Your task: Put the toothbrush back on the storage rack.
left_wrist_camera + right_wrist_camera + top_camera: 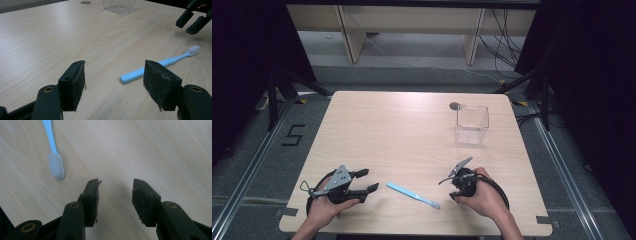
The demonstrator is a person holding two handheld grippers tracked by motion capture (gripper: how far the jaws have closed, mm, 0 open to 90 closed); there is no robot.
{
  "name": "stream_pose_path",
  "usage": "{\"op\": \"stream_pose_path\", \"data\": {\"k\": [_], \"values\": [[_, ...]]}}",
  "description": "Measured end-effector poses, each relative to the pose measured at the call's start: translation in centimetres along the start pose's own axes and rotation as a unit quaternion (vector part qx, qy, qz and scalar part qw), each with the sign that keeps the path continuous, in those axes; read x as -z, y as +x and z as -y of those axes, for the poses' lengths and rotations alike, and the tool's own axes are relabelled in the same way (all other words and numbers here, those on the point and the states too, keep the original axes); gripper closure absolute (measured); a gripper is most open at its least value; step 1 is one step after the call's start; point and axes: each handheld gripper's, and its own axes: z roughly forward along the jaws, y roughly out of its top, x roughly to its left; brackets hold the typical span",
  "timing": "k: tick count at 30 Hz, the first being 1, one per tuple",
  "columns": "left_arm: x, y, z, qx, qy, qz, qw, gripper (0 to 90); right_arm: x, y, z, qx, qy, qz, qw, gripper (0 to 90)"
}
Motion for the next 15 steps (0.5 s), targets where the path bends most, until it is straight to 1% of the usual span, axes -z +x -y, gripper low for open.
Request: {"op": "stream_pose_path", "data": {"k": [1, 2, 3, 4, 5, 6, 7, 8, 9, 10, 11, 12, 13, 14, 15], "values": [[0.0, 0.0, 0.0, 0.000, 0.000, 0.000, 1.0000, 33.7, 0.0, 0.0, 0.0, 0.000, 0.000, 0.000, 1.0000, 57.5], [-0.3, -0.1, -0.1, -0.006, 0.002, 0.012, 0.9999, 33.8, -0.1, 0.2, -0.2, 0.002, 0.007, -0.003, 1.0000, 57.8], [-0.3, -0.1, -0.1, -0.006, 0.002, 0.012, 0.9999, 34.0, -0.1, 0.2, -0.2, 0.002, 0.007, -0.003, 1.0000, 57.8], [-0.4, -0.2, -0.2, -0.011, 0.011, 0.013, 0.9998, 34.1, -0.2, 0.3, -0.4, 0.016, 0.010, -0.007, 0.9998, 58.3], [-0.4, -0.2, -0.2, -0.011, 0.011, 0.013, 0.9998, 34.2, -0.2, 0.5, -0.5, 0.016, 0.011, -0.010, 0.9998, 58.4], [-0.7, -0.3, -0.3, -0.014, 0.012, 0.017, 0.9997, 34.4, -0.2, 0.4, -0.6, 0.028, 0.009, -0.011, 0.9995, 58.7], [-0.8, -0.3, -0.4, -0.018, 0.013, 0.019, 0.9996, 34.8, -0.2, 0.6, -0.6, 0.020, 0.012, -0.014, 0.9996, 59.2], [-0.9, -0.3, -0.5, -0.023, 0.014, 0.024, 0.9994, 35.3, -0.2, 0.6, -0.7, 0.025, 0.010, -0.011, 0.9996, 59.6], [-0.9, -0.3, -0.5, -0.023, 0.014, 0.024, 0.9994, 35.7, -0.2, 0.6, -0.7, 0.025, 0.010, -0.011, 0.9996, 59.6], [-1.2, -0.3, -0.7, -0.031, 0.019, 0.028, 0.9989, 35.9, -0.2, 0.7, -0.8, 0.023, 0.012, -0.013, 0.9996, 59.8], [-1.2, -0.3, -0.7, -0.031, 0.019, 0.028, 0.9989, 36.2, -0.2, 0.7, -0.8, 0.023, 0.012, -0.013, 0.9996, 59.8], [-1.5, -0.4, -1.0, -0.035, 0.028, 0.040, 0.9982, 36.6, -0.2, 0.8, -0.8, 0.022, 0.013, -0.014, 0.9996, 59.9], [-1.5, -0.4, -1.0, -0.035, 0.028, 0.040, 0.9982, 37.3, -0.3, 0.7, -0.8, 0.022, 0.013, -0.013, 0.9996, 59.8], [-1.6, -0.4, -1.1, -0.042, 0.034, 0.040, 0.9977, 37.3, -0.3, 0.7, -0.8, 0.022, 0.013, -0.013, 0.9996, 59.8], [-2.0, -0.4, -1.3, -0.049, 0.040, 0.051, 0.9967, 38.5, -0.2, 0.7, -0.8, 0.022, 0.012, -0.011, 0.9996, 59.9]]}}
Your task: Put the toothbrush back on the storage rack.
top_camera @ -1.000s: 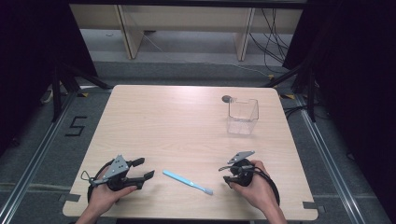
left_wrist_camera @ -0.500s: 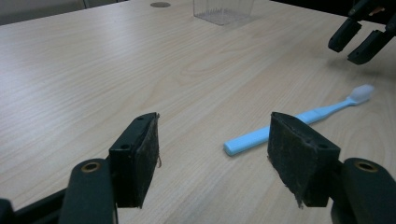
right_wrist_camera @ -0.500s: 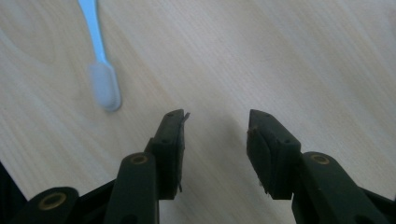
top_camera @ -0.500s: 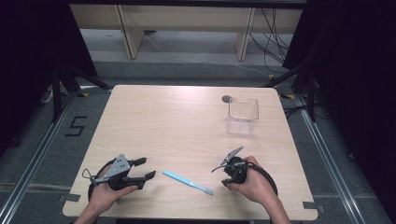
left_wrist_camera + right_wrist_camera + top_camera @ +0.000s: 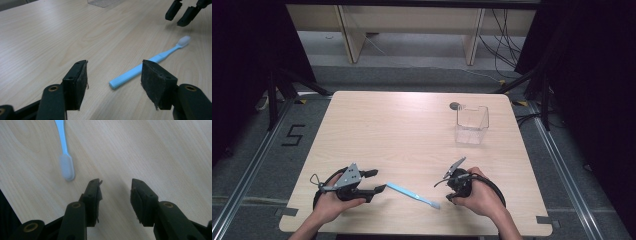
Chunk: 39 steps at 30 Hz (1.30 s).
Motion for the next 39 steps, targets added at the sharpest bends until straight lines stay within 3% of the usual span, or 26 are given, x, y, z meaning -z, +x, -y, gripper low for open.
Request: {"op": "stream_pose_path", "data": {"k": [7, 12, 13, 14, 15, 18, 20, 21, 22, 23, 24, 25, 26, 27, 28, 29, 30, 31, 32, 33, 34, 35, 36, 37, 38, 39], "values": [[-1.2, 0.0, -0.8, -0.025, 0.026, 0.023, 0.9991, 42.3, 0.2, 0.0, 0.0, 0.007, -0.003, -0.003, 1.0000, 60.0], [-2.2, 0.0, -1.4, -0.046, 0.051, 0.048, 0.9965, 45.6, 0.1, 0.0, 0.0, 0.007, -0.003, -0.003, 1.0000, 60.0], [-2.6, 0.1, -1.6, -0.056, 0.065, 0.058, 0.9946, 46.3, 0.2, -0.1, 0.0, 0.006, -0.005, -0.002, 1.0000, 59.9], [-2.6, 0.1, -1.6, -0.056, 0.065, 0.058, 0.9946, 47.0, 0.2, -0.1, 0.0, 0.006, -0.005, -0.002, 1.0000, 59.9], [-3.0, 0.3, -2.0, -0.066, 0.081, 0.073, 0.9918, 47.8, 0.2, 0.0, 0.1, 0.003, -0.005, -0.002, 1.0000, 60.0], [-3.4, 0.3, -2.3, -0.067, 0.090, 0.084, 0.9901, 49.7, 0.2, 0.0, 0.1, -0.002, -0.006, -0.002, 1.0000, 60.0], [-3.9, 0.3, -2.9, -0.082, 0.119, 0.101, 0.9842, 51.1, 0.2, -0.2, 0.2, 0.002, -0.007, -0.003, 1.0000, 59.9], [-3.9, 0.3, -2.9, -0.082, 0.119, 0.101, 0.9842, 51.4, 0.2, -0.2, 0.2, 0.002, -0.007, -0.003, 1.0000, 59.9], [-4.1, 0.3, -3.1, -0.090, 0.131, 0.103, 0.9819, 51.8, 0.2, -0.2, 0.2, 0.002, -0.007, -0.003, 1.0000, 59.8], [-4.3, 0.3, -3.5, -0.107, 0.147, 0.110, 0.9772, 52.2, 0.2, -0.2, 0.3, 0.001, -0.007, -0.003, 1.0000, 59.8], [-4.3, 0.3, -3.5, -0.107, 0.147, 0.110, 0.9772, 52.7, 0.2, -0.2, 0.3, 0.001, -0.007, -0.003, 1.0000, 59.8], [-4.6, 0.4, -3.8, -0.123, 0.163, 0.118, 0.9720, 53.2, 0.3, -0.2, 0.3, 0.000, -0.007, -0.004, 1.0000, 59.8], [-4.6, 0.4, -3.8, -0.123, 0.163, 0.118, 0.9720, 53.6, 0.3, -0.2, 0.3, 0.000, -0.007, -0.004, 1.0000, 59.8], [-5.0, 0.4, -4.2, -0.142, 0.184, 0.129, 0.9640, 53.7, 0.3, -0.1, 0.3, -0.002, -0.007, -0.005, 1.0000, 59.8], [-5.0, 0.4, -4.2, -0.142, 0.184, 0.129, 0.9640, 54.3, 0.3, -0.1, 0.3, -0.002, -0.007, -0.005, 1.0000, 59.8], [-5.3, 0.5, -4.5, -0.165, 0.211, 0.140, 0.9532, 54.8, 0.3, -0.1, 0.4, -0.004, -0.008, -0.007, 0.9999, 59.8], [-5.3, 0.5, -4.5, -0.165, 0.211, 0.140, 0.9532, 55.1, 0.3, -0.1, 0.4, -0.004, -0.008, -0.007, 0.9999, 59.8], [-5.6, 0.4, -4.7, -0.174, 0.224, 0.144, 0.9479, 55.3, 0.4, -0.2, 0.4, -0.005, -0.010, -0.006, 0.9999, 59.8], [-5.6, 0.4, -4.7, -0.174, 0.224, 0.144, 0.9479, 55.6, 0.4, -0.2, 0.4, -0.005, -0.010, -0.006, 0.9999, 59.8], [-5.9, 0.2, -4.8, -0.175, 0.235, 0.153, 0.9438, 56.0, 0.4, -0.3, 0.4, 0.003, -0.013, -0.006, 0.9999, 59.8], [-5.9, 0.2, -4.8, -0.175, 0.235, 0.153, 0.9438, 56.4, 0.4, -0.3, 0.4, 0.003, -0.013, -0.006, 0.9999, 59.8], [-6.2, 0.4, -5.3, -0.197, 0.261, 0.167, 0.9301, 57.3, 0.5, -0.3, 0.5, -0.005, -0.012, -0.007, 0.9999, 59.8], [-6.4, 0.4, -5.5, -0.205, 0.275, 0.172, 0.9233, 58.1, 0.5, -0.3, 0.5, -0.008, -0.011, -0.007, 0.9999, 59.8], [-6.6, 0.3, -5.7, -0.208, 0.283, 0.175, 0.9200, 58.9, 0.5, -0.3, 0.6, -0.007, -0.011, -0.008, 0.9999, 59.8], [-6.6, 0.3, -5.7, -0.208, 0.283, 0.175, 0.9200, 59.7, 0.5, -0.4, 0.6, -0.006, -0.012, -0.007, 0.9999, 59.8], [-6.9, 0.3, -6.0, -0.220, 0.300, 0.178, 0.9111, 60.0, 0.5, -0.4, 0.7, -0.007, -0.011, -0.009, 0.9999, 59.7]]}}
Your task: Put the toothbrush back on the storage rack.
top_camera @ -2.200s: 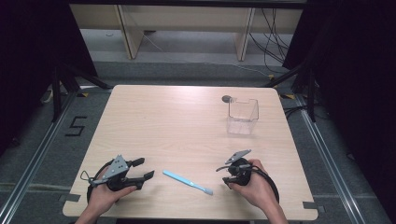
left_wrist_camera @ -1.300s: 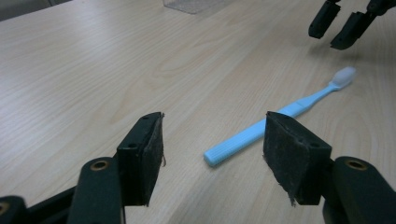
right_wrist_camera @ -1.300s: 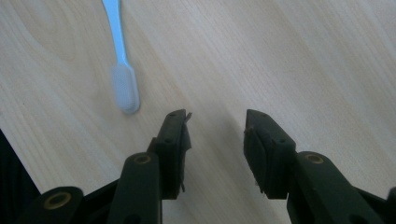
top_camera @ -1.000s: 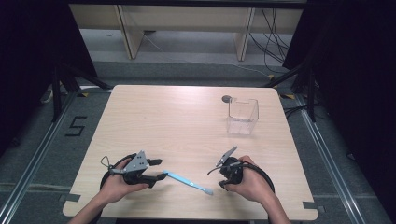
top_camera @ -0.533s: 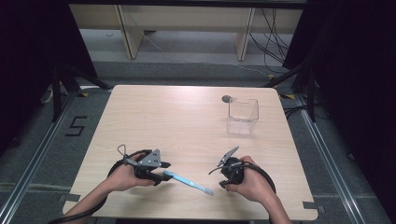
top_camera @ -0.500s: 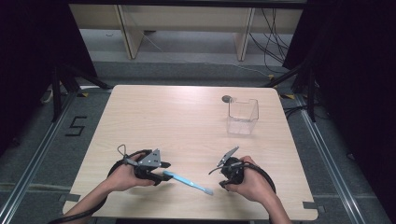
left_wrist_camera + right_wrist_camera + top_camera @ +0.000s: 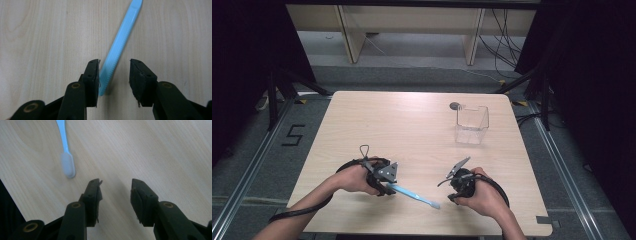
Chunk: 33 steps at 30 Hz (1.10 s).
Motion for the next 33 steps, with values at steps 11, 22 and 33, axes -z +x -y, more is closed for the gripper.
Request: {"op": "stream_pose_path", "data": {"k": [11, 22, 33], "values": [[-0.3, 0.5, -2.1, -0.046, 0.055, 0.040, 0.9966, 64.7, 0.1, -0.1, 0.2, -0.003, 0.001, -0.002, 1.0000, 59.7], [-0.6, 1.0, -4.0, -0.071, 0.082, 0.058, 0.9924, 66.4, 0.2, -0.1, 0.4, -0.008, 0.002, -0.003, 1.0000, 59.7], [-1.5, 1.2, -4.9, -0.109, 0.109, 0.074, 0.9853, 68.9, 0.1, -0.2, 0.5, -0.006, 0.003, -0.002, 1.0000, 59.7]]}}
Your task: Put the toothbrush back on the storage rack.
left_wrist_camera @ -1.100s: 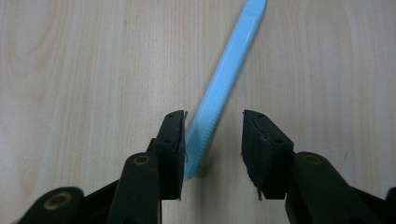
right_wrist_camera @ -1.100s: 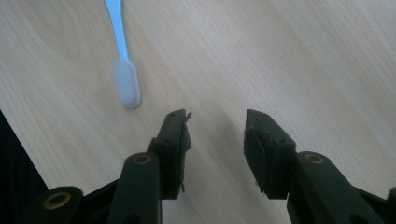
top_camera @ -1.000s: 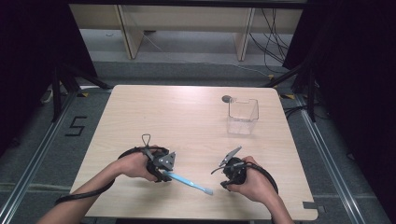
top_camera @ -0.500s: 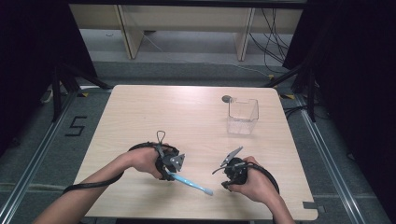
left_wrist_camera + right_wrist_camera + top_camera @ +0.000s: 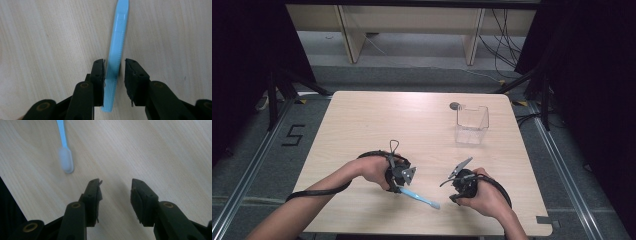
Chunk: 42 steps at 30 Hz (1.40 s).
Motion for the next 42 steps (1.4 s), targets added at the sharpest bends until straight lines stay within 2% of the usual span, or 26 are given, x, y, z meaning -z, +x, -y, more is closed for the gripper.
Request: {"op": "stream_pose_path", "data": {"k": [1, 6, 7, 11, 16, 24, 26, 31, 37, 42], "values": [[-0.1, 0.1, -0.2, -0.008, 0.007, 0.002, 0.9999, 68.9, 0.0, 0.0, 0.0, -0.001, -0.001, 0.000, 1.0000, 59.7], [-0.4, 0.1, -0.4, -0.014, 0.016, 0.009, 0.9997, 70.2, 0.0, 0.0, 0.0, 0.002, -0.001, 0.000, 1.0000, 59.7], [-0.5, 0.1, -0.4, -0.013, 0.019, 0.012, 0.9997, 70.5, 0.0, -0.1, 0.0, 0.010, -0.003, 0.001, 0.9999, 59.7], [-0.5, 0.2, -0.5, -0.016, 0.025, 0.013, 0.9995, 71.6, 0.0, 0.0, 0.0, 0.000, 0.000, 0.000, 1.0000, 59.7], [-0.5, 0.3, -0.7, -0.021, 0.032, 0.017, 0.9991, 74.2, 0.0, 0.0, 0.0, 0.002, -0.001, -0.001, 1.0000, 59.7], [-0.6, 0.3, -0.9, -0.020, 0.040, 0.018, 0.9988, 75.7, 0.0, -0.1, 0.0, 0.007, -0.002, 0.001, 1.0000, 59.7], [-0.6, 0.2, -0.9, -0.017, 0.042, 0.019, 0.9988, 75.8, 0.1, 0.0, 0.1, -0.001, 0.000, 0.001, 1.0000, 59.7], [-0.6, 0.1, -1.1, -0.016, 0.046, 0.014, 0.9987, 75.7, 0.1, -0.1, 0.1, 0.001, 0.001, 0.001, 1.0000, 59.6], [-0.7, -0.3, -1.4, -0.031, 0.060, 0.003, 0.9977, 77.4, 0.1, -0.1, 0.0, 0.002, -0.001, 0.001, 1.0000, 59.5], [-0.8, -0.7, -1.6, -0.032, 0.066, -0.003, 0.9973, 78.1, 0.1, -0.1, 0.0, 0.003, -0.001, 0.002, 1.0000, 59.5]]}}
